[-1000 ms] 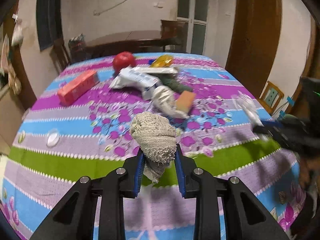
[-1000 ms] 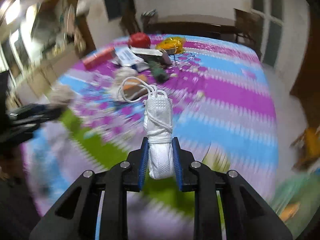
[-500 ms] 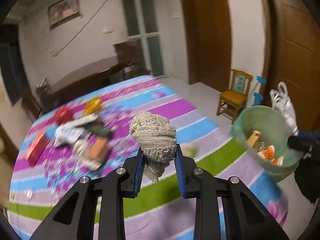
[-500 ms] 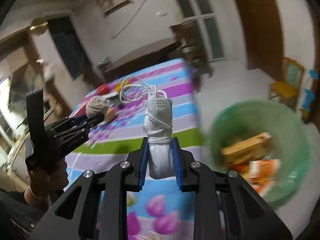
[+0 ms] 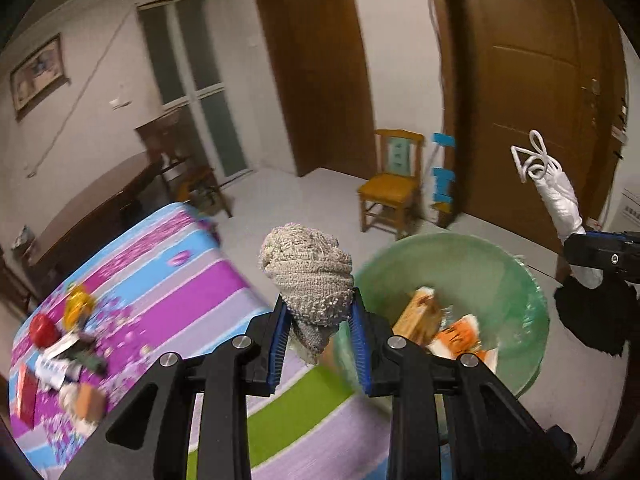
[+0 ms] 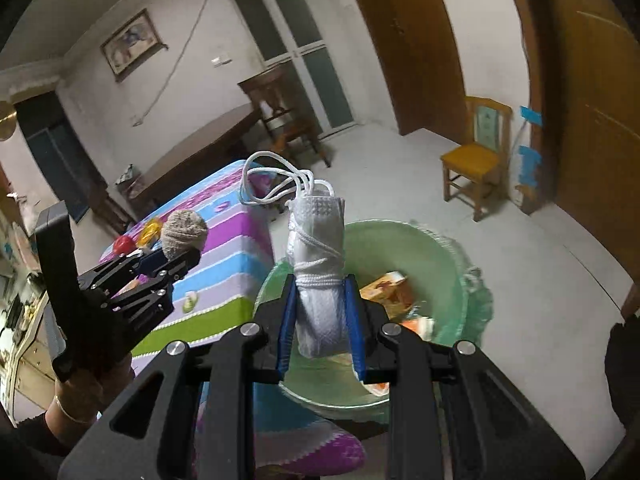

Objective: Collect trash
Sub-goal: 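Carry the sock and mask over the green basin and open both grippers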

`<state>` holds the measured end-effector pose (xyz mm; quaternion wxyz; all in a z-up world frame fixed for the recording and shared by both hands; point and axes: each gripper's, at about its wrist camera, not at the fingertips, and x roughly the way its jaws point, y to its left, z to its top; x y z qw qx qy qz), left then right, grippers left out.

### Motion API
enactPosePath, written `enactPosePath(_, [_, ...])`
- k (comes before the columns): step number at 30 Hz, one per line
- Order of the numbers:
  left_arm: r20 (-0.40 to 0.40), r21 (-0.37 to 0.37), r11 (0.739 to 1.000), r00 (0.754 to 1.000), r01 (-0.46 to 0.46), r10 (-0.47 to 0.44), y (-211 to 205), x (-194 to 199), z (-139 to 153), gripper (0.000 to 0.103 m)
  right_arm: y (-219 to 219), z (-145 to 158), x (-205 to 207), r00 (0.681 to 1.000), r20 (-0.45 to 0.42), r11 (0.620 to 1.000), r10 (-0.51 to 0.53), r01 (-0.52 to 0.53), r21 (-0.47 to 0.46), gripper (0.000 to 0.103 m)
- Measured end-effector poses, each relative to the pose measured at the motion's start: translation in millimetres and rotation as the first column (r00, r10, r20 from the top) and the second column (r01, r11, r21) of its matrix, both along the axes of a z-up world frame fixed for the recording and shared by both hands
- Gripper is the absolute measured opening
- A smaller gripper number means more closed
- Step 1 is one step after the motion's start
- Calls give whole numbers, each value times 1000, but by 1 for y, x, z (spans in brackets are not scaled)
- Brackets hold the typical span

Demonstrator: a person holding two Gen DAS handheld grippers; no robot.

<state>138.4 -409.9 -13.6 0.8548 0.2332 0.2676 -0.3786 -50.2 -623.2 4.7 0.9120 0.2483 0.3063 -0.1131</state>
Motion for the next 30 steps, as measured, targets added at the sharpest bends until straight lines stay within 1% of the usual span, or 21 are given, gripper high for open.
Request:
enactPosePath(2, [-8,9,999,999,33,-33,-19,-1,-4,30,-7,0,-1,1000,-11,1000,-17,17,-2,22])
enactPosePath(5, [-12,18,997,997,70,-70,-35,-5,-7,30,-14,-2,-10,999,-25,1000,-27,27,-2,22])
enactPosePath(8, [-1,31,994,994,107,-107,-51,-10,-12,30,-17,-6,-8,999,-41,999,-32,32,4,22])
enactPosePath(12, [1,42,990,990,138,-138,-55,-12,-20,30,-23,-10,-7,998,-50,999,-35,36,20,22])
enactPosePath(18, [3,59,986,988,154,-155,-64,-11,-32,30,-25,-15,-3,997,-67,999,-29,32,42,22])
enactPosePath(30, [-7,60,986,988,155,-155,-62,-4,-36,30,-31,-21,5,996,-84,998,-13,18,65,22])
